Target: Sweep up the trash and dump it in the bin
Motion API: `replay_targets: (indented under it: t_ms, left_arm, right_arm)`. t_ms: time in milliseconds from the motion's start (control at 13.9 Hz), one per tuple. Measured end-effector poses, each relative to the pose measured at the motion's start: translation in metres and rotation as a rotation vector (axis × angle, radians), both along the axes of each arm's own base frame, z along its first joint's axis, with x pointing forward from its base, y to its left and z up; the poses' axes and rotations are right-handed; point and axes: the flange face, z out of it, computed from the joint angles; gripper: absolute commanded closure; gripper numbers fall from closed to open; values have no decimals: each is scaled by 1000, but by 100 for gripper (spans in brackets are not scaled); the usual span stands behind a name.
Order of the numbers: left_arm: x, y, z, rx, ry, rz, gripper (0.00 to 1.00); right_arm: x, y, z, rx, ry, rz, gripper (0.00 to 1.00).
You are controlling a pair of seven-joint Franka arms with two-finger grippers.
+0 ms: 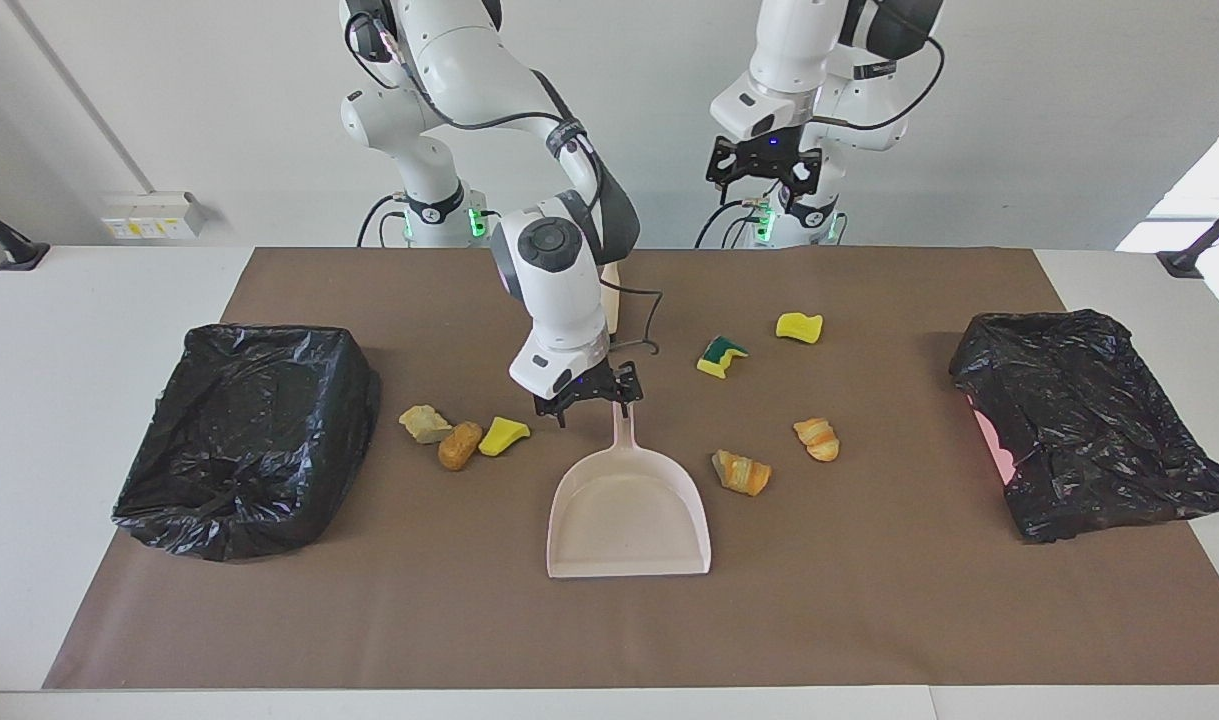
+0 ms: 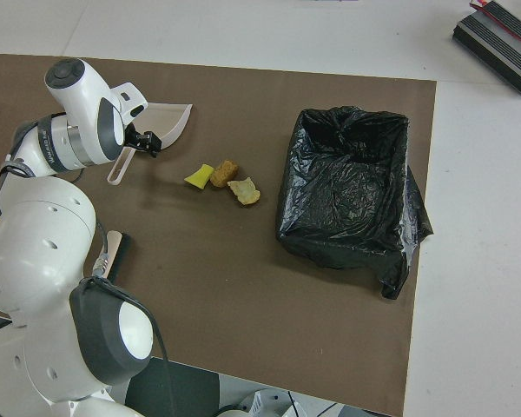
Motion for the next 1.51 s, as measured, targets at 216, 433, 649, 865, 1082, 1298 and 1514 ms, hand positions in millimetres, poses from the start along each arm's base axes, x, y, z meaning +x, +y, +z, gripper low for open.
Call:
replay_targets:
  t_ms: [216, 433, 649, 865, 1082, 1298, 1514]
  left_arm:
    - [-37, -30, -44, 5, 3, -33, 0]
    - [-76, -53, -89, 8, 4, -49, 0]
    - [-130, -84, -135, 2, -11, -27, 0]
    - [-169, -112, -168, -37, -34, 7, 0]
    - [-171, -127, -189, -61, -42, 36, 8]
    - [-168, -128, -192, -60, -41, 41, 21]
    - [-168, -128, -192, -61, -41, 34, 22]
  right_arm:
    - [-5, 11, -2, 0, 3, 16, 0]
    - [-10, 26, -10, 1, -7, 37, 0]
    - [-12, 31, -15, -2, -6, 45, 4]
    - [-12, 30, -15, -3, -5, 44, 57]
    - [-12, 31, -19, -6, -1, 45, 100]
    - [-12, 30, -20, -8, 2, 43, 100]
    - [-9, 25, -19, -15, 10, 54, 100]
